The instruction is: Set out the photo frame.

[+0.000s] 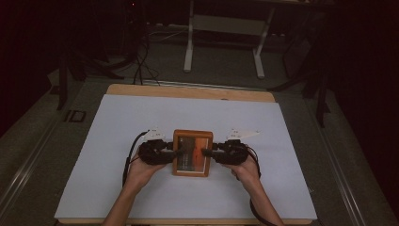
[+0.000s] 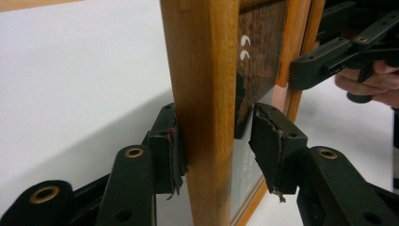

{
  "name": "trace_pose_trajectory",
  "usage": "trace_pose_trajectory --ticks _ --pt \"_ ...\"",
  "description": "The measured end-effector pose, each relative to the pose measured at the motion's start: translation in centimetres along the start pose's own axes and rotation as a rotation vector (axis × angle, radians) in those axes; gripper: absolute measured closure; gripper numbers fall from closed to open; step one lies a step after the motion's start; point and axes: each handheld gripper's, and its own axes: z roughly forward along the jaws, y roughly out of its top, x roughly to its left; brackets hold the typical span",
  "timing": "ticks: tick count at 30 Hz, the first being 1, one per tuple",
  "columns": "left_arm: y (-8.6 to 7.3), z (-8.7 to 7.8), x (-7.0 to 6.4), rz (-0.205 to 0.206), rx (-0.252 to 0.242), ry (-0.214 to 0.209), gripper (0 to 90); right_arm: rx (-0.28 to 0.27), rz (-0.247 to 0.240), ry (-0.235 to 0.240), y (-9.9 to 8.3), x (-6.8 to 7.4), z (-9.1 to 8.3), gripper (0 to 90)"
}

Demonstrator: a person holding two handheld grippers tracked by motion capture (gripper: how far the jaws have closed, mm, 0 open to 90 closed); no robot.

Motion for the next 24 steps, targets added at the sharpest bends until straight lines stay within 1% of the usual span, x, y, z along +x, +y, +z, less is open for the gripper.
trace_pose_trajectory --ticks 5,13,16,19,20,21,22,24 --pt "-0.09 -0.01 0.04 -0.002 0.011 0.007 55.1 0.002 -0.002 -0.001 0.10 -0.18 0.16 60.7" --pt "-0.20 -0.11 0.00 -0.005 0.014 -0.004 55.8 0.016 -0.013 -0.003 0.25 -0.31 0.16 59.6" --pt "-0.23 -0.09 0.06 -0.010 0.012 -0.009 55.7 0.010 -0.011 0.001 0.21 -0.36 0.21 59.6" --pt "-0.23 -0.10 0.15 -0.015 0.015 -0.019 53.3 0.010 -0.011 -0.001 0.20 -0.35 0.20 59.4" --pt "-0.25 -0.11 0.21 -0.020 0.023 -0.013 50.9 0.012 -0.012 -0.009 0.16 -0.30 0.18 57.8" --pt "-0.25 -0.11 0.21 -0.020 0.023 -0.013 48.7 0.016 -0.016 -0.017 0.13 -0.29 0.15 53.2" --pt "-0.27 -0.19 0.27 -0.024 0.027 -0.007 47.5 0.022 -0.018 -0.015 0.09 -0.28 0.11 50.2" --pt "-0.36 -0.78 0.61 -0.038 0.012 -0.016 45.2 0.030 -0.025 -0.020 -0.02 -0.09 -0.17 46.3"
